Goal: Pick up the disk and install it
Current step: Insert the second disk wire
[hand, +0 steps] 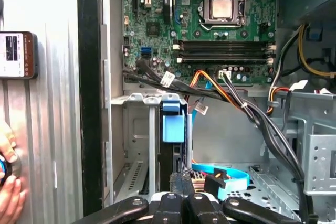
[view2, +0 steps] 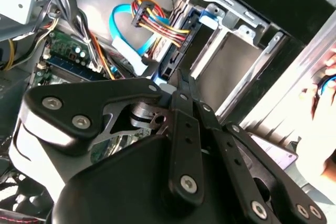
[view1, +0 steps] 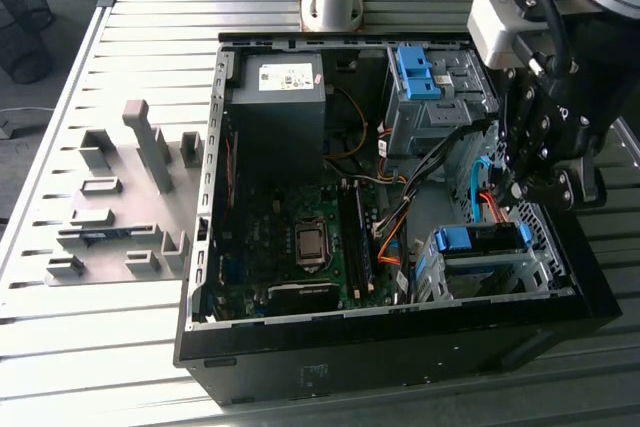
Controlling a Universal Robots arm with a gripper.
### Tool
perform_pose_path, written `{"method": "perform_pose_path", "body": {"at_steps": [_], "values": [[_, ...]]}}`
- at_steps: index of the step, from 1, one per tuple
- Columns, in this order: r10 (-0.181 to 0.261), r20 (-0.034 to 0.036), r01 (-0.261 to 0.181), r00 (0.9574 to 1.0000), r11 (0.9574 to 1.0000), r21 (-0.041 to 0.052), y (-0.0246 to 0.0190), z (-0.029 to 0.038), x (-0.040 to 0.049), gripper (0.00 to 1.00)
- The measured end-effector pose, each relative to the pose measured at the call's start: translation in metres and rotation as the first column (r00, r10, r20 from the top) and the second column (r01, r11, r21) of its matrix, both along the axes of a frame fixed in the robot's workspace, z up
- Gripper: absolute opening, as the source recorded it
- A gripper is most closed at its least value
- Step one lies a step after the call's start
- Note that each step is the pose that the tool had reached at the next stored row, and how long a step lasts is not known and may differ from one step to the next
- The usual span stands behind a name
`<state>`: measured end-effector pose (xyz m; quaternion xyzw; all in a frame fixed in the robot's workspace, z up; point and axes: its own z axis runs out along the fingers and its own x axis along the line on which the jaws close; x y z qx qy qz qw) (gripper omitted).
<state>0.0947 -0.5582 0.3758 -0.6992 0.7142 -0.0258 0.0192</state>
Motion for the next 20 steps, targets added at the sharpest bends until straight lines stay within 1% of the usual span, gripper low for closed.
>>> {"method": "perform_pose_path", "body": {"at_steps": [2,5,7,8,10,11,12,17,20], "values": [[0.0,0.0,0.0,1.0,1.0,-0.0001,0.0001,0.002,-0.0002,0.11],[0.0,-0.0014,0.0,1.0,1.0,0.0001,0.0001,0.0094,-0.0003,0.11],[0.0,-0.0057,0.0,1.0,1.0,0.0002,0.0007,0.0113,-0.0002,0.11],[0.0,-0.0113,0.0,0.9999,1.0,0.0004,0.0009,0.0113,-0.0002,0.11],[0.0,-0.0268,0.0,0.9996,1.0,0.0003,0.0012,0.0114,0.0001,0.11],[0.0,-0.032,0.0,0.9995,1.0,0.0002,0.0015,0.0114,0.0002,0.11],[-0.001,-0.0334,0.001,0.9994,1.0,0.0002,0.0023,0.0115,0.0001,0.11],[-0.026,-0.0334,0.026,0.9991,0.9997,0.0002,0.0055,0.0114,0.0002,0.11],[-0.028,-0.0334,0.028,0.999,0.9996,0.0001,0.0088,0.0115,0.0002,0.11]]}}
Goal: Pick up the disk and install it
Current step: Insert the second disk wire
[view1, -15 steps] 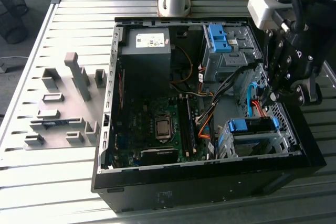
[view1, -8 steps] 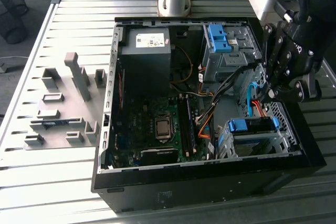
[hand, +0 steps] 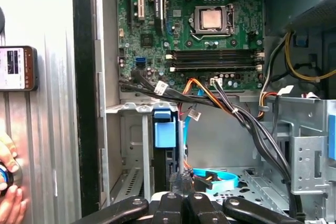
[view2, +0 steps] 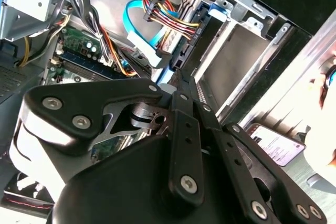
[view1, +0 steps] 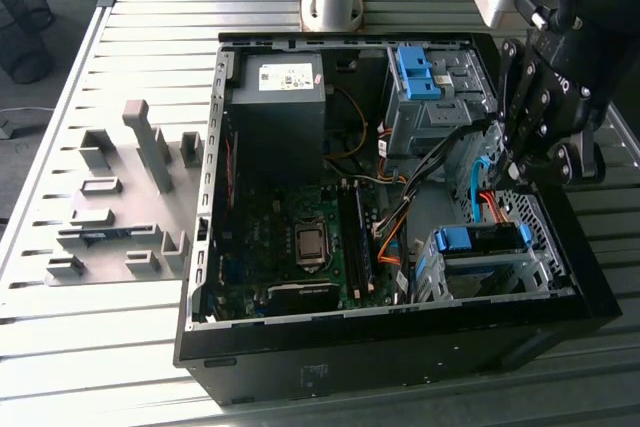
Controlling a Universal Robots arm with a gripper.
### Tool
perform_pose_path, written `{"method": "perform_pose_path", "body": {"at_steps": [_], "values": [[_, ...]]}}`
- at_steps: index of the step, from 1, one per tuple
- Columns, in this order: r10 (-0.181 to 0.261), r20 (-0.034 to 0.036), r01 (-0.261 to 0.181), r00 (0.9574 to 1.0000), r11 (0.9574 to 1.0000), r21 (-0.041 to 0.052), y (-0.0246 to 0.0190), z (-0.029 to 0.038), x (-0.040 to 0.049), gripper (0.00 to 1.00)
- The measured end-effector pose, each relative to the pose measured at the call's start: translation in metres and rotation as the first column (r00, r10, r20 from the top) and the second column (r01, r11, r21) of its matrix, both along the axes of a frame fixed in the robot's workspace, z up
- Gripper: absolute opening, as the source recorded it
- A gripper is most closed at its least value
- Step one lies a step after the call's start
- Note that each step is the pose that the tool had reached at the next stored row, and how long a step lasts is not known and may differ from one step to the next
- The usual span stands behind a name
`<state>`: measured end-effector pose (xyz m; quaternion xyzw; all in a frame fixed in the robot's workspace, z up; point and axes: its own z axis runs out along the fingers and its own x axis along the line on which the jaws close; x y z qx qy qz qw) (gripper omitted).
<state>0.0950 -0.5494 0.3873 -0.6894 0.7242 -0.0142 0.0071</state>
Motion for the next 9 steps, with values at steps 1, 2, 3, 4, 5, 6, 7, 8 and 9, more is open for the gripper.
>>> {"method": "perform_pose_path", "body": {"at_steps": [1,2,3,4,5,6,7,8,9], "values": [[0.0,0.0,0.0,1.0,1.0,0.0002,0.0011,-0.0001,0.0,0.11],[0.0,0.0,0.0,1.0,1.0,0.0002,0.0023,-0.0001,0.0,0.11],[0.0,0.0,0.0,1.0,1.0,0.0001,0.0037,0.0,0.0,0.11],[0.0,0.0,0.0,1.0,1.0,0.0,0.0052,0.0001,0.0,0.11],[0.0,0.0,0.0,1.0,1.0,-0.0002,0.0066,0.0003,0.0,0.11],[0.0,0.0,0.0,1.0,1.0,-0.001,0.0079,0.0008,0.0,0.11],[0.0,0.0,0.0,1.0,1.0,-0.0018,0.0093,0.0013,0.0,0.11],[0.0,0.0,0.0,1.0,1.0,-0.0028,0.0108,0.0016,0.0,0.11],[0.0,0.0,0.0,1.0,1.0,-0.004,0.0124,0.002,0.0,0.11]]}}
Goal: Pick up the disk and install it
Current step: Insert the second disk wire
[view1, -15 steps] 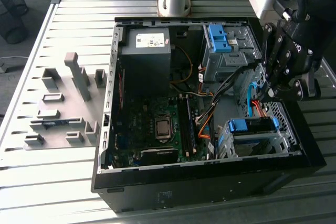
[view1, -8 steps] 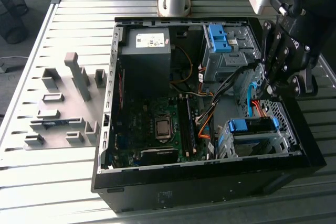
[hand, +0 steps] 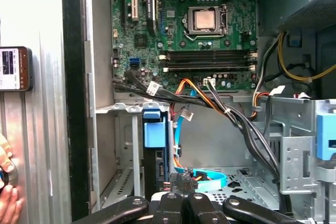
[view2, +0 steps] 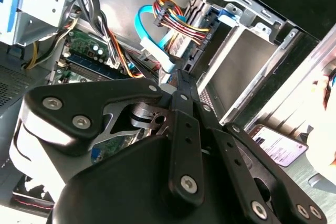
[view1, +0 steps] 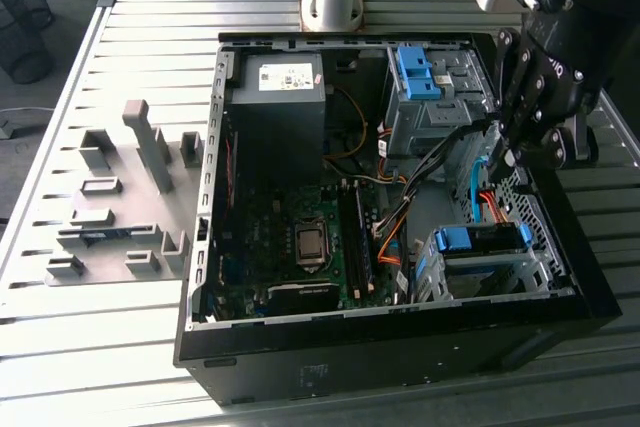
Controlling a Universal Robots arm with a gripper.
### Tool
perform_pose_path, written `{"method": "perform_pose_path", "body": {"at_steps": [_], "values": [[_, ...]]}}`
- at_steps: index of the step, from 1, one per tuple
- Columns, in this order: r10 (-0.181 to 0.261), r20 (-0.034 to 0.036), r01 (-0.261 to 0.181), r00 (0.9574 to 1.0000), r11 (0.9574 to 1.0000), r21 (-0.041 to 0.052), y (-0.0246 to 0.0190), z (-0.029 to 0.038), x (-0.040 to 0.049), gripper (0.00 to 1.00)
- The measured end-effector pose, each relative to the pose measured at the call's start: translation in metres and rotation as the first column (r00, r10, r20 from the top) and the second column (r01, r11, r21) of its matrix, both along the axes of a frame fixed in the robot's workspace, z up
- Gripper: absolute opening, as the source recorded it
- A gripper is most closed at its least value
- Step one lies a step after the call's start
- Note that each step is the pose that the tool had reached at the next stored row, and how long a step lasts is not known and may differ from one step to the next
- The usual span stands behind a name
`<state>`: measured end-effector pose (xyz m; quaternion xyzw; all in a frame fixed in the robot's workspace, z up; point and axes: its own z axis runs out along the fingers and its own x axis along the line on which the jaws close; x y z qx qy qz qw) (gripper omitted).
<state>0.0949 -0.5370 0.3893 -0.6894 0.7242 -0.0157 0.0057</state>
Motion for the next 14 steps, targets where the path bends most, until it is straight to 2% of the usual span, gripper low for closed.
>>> {"method": "perform_pose_path", "body": {"at_steps": [4,10,11,12,14], "values": [[-0.003,-0.002,0.003,1.0,1.0,-0.007,0.0049,0.0002,0.0003,0.11],[-0.007,-0.0141,0.007,0.9999,0.9999,-0.0149,0.0107,0.0002,0.002,0.11],[-0.007,-0.0157,0.007,0.9999,0.9998,-0.0187,0.0115,0.0002,0.0023,0.11],[-0.007,-0.017,0.007,0.9998,0.9997,-0.0234,0.0122,0.0002,0.0025,0.17],[-0.007,-0.019,0.006,0.9998,0.9993,-0.0365,0.0136,0.0001,0.0031,0.17]]}}
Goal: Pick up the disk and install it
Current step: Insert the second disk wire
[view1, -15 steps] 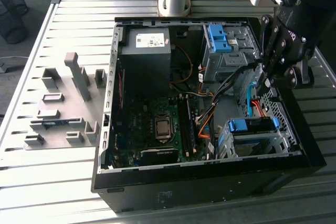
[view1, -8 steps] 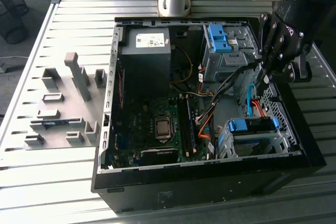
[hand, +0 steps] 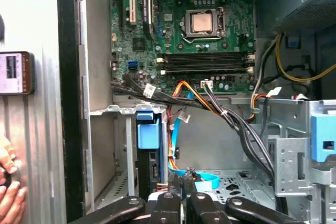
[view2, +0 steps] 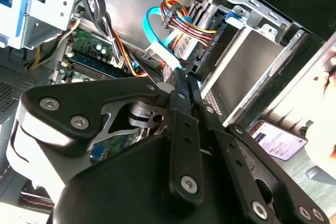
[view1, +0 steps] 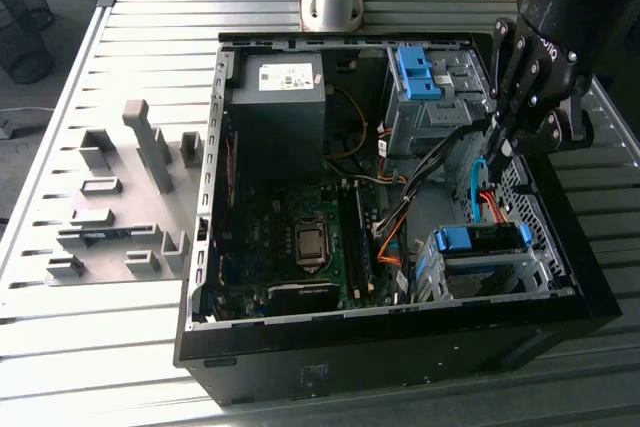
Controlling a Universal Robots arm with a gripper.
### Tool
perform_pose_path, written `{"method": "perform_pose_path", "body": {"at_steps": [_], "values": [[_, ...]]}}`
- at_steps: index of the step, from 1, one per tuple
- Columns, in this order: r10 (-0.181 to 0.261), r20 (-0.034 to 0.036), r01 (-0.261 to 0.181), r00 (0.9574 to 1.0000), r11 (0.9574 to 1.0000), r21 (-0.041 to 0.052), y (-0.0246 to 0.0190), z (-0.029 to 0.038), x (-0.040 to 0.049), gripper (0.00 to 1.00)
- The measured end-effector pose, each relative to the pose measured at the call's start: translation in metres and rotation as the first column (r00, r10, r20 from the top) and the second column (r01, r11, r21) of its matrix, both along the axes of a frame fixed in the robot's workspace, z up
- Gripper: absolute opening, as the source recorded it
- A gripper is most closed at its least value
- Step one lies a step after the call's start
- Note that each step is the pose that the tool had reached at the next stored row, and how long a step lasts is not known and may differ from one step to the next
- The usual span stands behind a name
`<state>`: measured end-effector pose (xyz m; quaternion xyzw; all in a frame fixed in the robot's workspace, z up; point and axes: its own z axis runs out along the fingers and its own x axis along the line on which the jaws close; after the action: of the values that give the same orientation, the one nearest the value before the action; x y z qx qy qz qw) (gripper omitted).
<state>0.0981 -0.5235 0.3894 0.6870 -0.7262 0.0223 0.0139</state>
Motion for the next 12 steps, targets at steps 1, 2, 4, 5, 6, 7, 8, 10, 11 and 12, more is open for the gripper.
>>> {"method": "perform_pose_path", "body": {"at_steps": [1,2,4,5,6,7,8,10,11,12], "values": [[0.0,-0.0012,0.0,1.0,1.0,-0.0045,0.0005,-0.0001,0.0003,0.17],[0.0,-0.0024,0.0,1.0,1.0,-0.0084,0.0011,-0.0001,0.0007,0.18],[0.0,-0.004,0.0,1.0,0.9999,-0.0169,0.002,-0.0003,0.0014,0.25],[0.0,-0.0046,0.0,1.0,0.9998,-0.0207,0.0023,-0.0005,0.0018,0.25],[0.0,-0.0051,0.0,1.0,0.9997,-0.0245,0.0027,-0.0008,0.0022,0.25],[0.0,-0.0054,0.0,1.0,0.9996,-0.028,0.0028,-0.0013,0.0025,0.25],[0.0,-0.0058,0.0,1.0,0.9995,-0.0326,0.003,-0.0019,0.0028,0.25],[0.0,-0.0071,0.0,1.0,0.9993,-0.037,0.0035,-0.0038,0.0036,0.25],[0.0,-0.0078,0.0,1.0,0.9993,-0.0381,0.0038,-0.0047,0.0039,0.25],[0.0,-0.0082,0.0,1.0,0.9992,-0.0389,0.0039,-0.0057,0.0041,0.25]]}}
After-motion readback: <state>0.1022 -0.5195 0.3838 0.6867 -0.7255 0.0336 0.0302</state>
